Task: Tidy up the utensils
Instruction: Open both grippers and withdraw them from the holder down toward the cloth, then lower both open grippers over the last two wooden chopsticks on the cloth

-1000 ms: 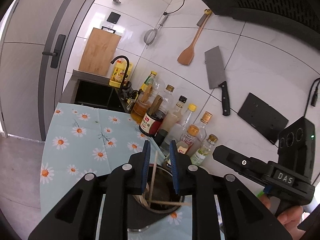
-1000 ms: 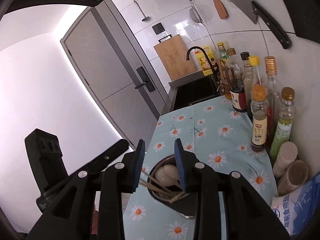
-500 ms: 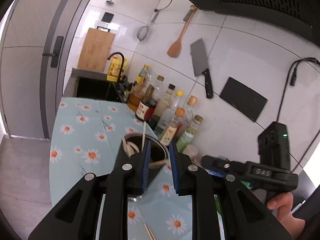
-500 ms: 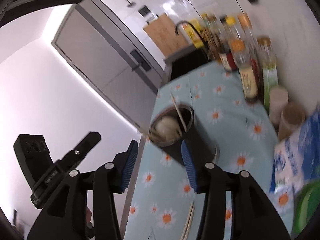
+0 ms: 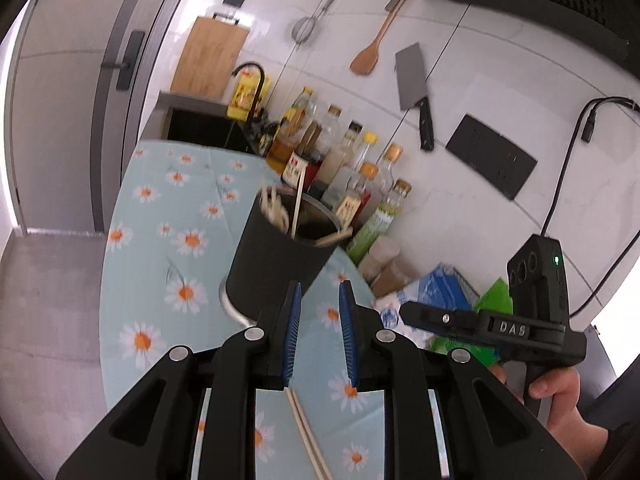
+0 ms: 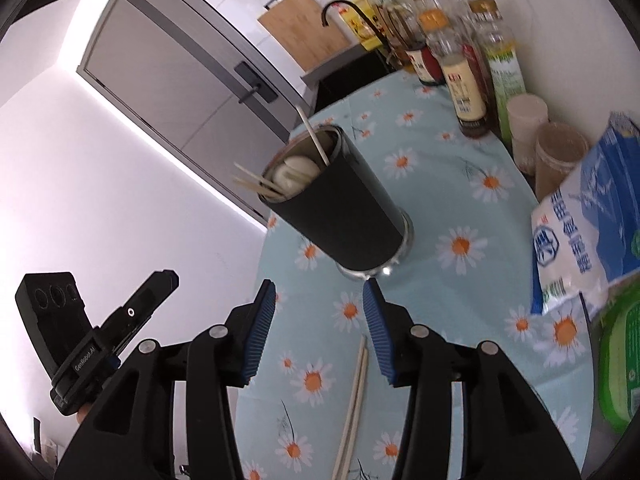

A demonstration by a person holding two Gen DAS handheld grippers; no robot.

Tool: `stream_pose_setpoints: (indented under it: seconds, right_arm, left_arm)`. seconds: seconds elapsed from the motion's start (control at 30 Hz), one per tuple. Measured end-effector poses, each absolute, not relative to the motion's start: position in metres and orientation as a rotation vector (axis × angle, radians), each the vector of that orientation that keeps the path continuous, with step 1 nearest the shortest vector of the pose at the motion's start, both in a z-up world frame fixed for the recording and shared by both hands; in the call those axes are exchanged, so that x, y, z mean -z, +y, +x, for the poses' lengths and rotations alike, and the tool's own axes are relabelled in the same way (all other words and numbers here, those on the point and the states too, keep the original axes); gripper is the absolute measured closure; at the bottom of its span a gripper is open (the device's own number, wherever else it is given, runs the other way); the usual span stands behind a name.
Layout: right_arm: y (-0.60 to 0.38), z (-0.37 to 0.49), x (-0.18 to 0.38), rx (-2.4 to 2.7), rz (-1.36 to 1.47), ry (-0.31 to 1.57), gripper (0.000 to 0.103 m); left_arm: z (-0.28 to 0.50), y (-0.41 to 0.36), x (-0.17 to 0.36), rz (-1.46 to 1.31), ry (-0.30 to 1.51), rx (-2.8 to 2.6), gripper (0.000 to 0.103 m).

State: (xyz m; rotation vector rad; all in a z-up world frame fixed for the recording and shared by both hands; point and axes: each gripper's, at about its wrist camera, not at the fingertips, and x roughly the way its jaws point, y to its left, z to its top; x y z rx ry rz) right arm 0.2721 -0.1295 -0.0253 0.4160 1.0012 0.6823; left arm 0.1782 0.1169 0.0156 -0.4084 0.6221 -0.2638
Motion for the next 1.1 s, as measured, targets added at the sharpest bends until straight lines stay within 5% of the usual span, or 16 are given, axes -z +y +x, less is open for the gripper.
stream_pose_setpoints:
  seconds: [0.07, 0.7, 1.1]
  right_arm:
    - [-0.128, 0.269, 0.032, -0.675, 0.398, 1.024, 0.057]
    - [-0.083, 0.258, 0.132, -0.571, 0.279, 1.517, 0.057]
    - [-0.043, 0.250, 0.155, -0.501, 0.092, 1.646, 0.079]
  left_arm:
    - [0.174, 0.116, -0.005, -0.410, 0.657, 0.261, 0.077]
    - [0.140, 0.114, 0.077, -0.524, 0.835, 0.245, 0.076]
    - [0.125, 0.128, 0.116, -0.578, 0.919, 0.185, 0.076]
